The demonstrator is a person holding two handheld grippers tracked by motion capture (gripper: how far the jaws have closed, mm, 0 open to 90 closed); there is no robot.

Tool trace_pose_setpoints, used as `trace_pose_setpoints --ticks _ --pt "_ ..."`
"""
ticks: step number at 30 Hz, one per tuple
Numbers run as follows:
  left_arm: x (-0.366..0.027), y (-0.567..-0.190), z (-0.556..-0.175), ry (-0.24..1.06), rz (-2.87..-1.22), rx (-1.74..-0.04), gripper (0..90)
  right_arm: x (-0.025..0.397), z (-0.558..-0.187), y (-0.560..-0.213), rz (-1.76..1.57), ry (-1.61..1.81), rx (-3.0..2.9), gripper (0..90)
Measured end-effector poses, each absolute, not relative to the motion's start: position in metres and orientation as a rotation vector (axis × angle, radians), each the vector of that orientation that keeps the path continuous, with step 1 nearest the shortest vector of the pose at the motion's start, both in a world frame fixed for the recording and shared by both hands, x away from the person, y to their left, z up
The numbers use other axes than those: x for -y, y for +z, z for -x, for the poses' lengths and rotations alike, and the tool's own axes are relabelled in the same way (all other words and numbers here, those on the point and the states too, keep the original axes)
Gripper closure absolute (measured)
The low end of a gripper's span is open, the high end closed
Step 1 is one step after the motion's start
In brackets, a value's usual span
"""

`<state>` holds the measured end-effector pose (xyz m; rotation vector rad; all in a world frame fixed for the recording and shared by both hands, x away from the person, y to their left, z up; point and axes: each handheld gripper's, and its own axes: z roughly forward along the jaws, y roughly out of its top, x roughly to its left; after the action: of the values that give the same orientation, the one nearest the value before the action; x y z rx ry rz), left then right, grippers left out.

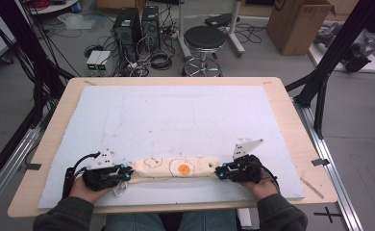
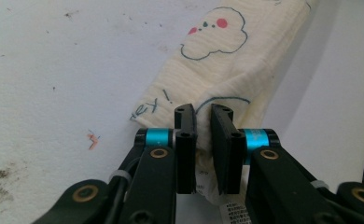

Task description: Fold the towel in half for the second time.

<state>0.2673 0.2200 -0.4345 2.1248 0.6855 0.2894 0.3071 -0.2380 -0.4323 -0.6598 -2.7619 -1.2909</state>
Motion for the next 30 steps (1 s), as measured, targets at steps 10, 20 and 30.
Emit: trace_pose_setpoints --ticks 10,20,30 --pt "-0.220 -0.430 -0.265 0.267 -2.108 -0.677 62.0 0.236 -0.306 -0.424 0.651 -1.347 2.726 59.4" --pt "-0.225 -0.419 -0.259 0.253 -2.054 -0.651 53.1 0.226 -0.310 -0.406 0.596 -1.441 2.682 51.9" --pt "-0.217 -0.401 -0.269 0.228 -1.987 -0.605 61.9 0.179 -0.334 -0.402 0.599 -1.381 2.715 64.8"
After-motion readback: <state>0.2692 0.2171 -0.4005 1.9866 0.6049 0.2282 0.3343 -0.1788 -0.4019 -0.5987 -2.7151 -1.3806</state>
